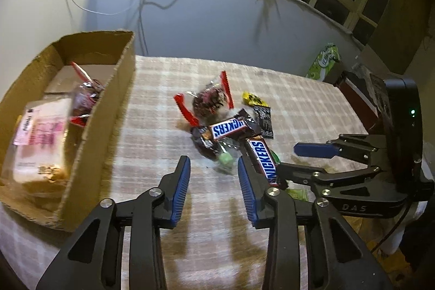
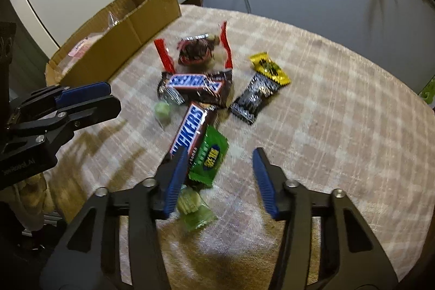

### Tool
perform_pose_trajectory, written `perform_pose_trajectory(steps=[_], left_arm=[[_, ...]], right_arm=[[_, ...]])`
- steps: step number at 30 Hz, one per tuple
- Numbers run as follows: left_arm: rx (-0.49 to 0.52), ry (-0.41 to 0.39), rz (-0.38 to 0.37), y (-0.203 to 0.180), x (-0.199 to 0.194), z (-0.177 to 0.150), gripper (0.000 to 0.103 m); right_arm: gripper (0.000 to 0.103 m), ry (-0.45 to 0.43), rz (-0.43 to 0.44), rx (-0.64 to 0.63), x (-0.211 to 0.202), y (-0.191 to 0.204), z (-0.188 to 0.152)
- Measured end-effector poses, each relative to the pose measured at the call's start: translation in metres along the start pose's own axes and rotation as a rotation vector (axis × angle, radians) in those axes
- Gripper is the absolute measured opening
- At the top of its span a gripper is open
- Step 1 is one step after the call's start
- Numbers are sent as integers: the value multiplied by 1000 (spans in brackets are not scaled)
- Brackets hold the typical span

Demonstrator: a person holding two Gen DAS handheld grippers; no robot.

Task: Organize snacks
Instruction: 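Grasp the Snickers bar with the left tool while the right tool grasps the teal candy packet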

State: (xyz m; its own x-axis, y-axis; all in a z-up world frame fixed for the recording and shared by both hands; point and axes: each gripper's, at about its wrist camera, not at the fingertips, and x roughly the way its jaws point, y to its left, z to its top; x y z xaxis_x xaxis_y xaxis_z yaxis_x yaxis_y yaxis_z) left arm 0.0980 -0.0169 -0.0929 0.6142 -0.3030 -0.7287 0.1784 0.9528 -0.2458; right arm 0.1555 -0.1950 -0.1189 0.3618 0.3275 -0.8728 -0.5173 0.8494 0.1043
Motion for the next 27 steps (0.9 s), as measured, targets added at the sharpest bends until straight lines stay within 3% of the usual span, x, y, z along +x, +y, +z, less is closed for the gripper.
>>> perform_pose_trajectory(steps=[9,19,27], left_arm=[[19,25,-15,-12,8,0,33],[43,45,-33,-22,17,1,33],[59,81,-58,-35,29,1,33]], right_arm=[[42,6,75,59,1,-13,-1],[34,9,6,47,-4,-20,-7],[33,18,9,29,5,-16,-8]])
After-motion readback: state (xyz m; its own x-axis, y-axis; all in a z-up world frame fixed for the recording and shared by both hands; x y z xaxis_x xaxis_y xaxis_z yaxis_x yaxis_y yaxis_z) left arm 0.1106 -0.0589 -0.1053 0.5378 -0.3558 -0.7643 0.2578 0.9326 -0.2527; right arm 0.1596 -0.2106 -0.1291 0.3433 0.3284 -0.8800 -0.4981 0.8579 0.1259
